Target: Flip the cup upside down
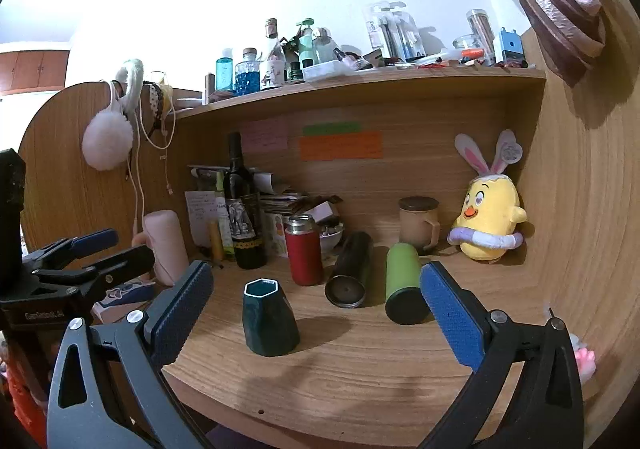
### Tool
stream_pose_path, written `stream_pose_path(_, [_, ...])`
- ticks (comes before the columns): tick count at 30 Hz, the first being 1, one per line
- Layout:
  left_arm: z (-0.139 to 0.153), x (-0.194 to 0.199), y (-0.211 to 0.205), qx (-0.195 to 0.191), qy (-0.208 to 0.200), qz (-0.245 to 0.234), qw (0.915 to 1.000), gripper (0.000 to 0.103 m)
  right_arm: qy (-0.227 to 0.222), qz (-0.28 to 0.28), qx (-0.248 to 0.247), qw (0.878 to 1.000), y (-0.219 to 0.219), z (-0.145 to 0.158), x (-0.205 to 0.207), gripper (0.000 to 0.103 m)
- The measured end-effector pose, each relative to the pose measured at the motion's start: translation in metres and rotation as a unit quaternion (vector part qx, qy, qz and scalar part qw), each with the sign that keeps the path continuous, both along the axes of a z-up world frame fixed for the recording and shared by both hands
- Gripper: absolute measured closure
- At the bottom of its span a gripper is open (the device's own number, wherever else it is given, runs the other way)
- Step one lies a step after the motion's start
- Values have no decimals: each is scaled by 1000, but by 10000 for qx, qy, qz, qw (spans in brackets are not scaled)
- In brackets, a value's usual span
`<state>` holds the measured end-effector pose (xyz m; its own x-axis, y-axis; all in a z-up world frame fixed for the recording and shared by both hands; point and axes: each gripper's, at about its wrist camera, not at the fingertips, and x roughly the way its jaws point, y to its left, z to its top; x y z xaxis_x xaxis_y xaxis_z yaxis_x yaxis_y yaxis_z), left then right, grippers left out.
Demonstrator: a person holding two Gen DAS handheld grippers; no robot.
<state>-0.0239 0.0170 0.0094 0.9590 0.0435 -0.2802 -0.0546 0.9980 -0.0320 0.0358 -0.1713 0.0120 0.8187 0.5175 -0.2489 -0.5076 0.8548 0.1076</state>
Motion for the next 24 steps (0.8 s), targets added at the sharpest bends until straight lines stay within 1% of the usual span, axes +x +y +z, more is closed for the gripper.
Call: stream_pose_path(24, [0, 2, -4, 61, 6, -20, 10000, 0, 4, -101, -17, 9999, -2, 0, 1, 0])
